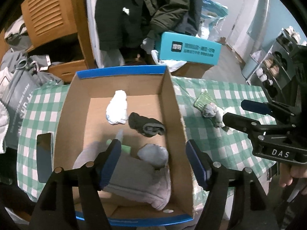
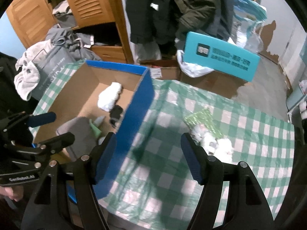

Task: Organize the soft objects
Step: 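Move both tools back to the remaining items on the table, then grasp the white printed plastic-wrapped bundle with the right tool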

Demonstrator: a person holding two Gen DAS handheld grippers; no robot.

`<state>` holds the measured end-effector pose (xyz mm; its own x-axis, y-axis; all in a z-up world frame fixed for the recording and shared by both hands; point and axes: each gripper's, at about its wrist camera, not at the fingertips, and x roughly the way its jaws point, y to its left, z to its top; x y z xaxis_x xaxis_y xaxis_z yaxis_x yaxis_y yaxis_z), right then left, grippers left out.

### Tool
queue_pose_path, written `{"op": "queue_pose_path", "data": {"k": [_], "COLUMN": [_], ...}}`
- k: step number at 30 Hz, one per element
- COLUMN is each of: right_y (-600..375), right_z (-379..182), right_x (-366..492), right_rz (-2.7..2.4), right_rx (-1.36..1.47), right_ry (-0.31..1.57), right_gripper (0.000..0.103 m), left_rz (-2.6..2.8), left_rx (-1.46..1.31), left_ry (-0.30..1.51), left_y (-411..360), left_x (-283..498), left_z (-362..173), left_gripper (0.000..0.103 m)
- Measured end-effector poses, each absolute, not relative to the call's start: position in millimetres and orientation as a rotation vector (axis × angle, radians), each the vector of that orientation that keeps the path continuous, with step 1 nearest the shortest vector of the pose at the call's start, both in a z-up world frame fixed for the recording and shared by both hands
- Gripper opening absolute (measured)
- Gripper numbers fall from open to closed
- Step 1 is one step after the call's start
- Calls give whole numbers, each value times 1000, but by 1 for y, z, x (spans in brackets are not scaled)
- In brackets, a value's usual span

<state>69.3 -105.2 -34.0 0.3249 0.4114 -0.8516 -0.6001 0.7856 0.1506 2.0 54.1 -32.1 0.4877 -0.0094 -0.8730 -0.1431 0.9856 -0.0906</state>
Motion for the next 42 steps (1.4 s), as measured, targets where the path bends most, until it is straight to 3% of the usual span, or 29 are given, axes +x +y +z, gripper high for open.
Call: {"op": "queue_pose_path", "data": {"k": [3, 14, 42], "right_y": [-117, -159, -203], "right_z": [-37, -47, -105], "right_x": [72, 90, 153], "right_rz": [647, 569, 543], "right_rx": [-199, -166, -132], "right_ry": [1046, 1050, 1143], "right_gripper": [69, 69, 69], "left_rz": [72, 30, -62], "left_rx": [-145, -107, -154], "left_ry": [1069, 1115, 1209], "left_y": [45, 8, -49], "left_x": [6, 23, 87], "left_z": [-34, -43, -101], "left_gripper": [76, 79, 79]}}
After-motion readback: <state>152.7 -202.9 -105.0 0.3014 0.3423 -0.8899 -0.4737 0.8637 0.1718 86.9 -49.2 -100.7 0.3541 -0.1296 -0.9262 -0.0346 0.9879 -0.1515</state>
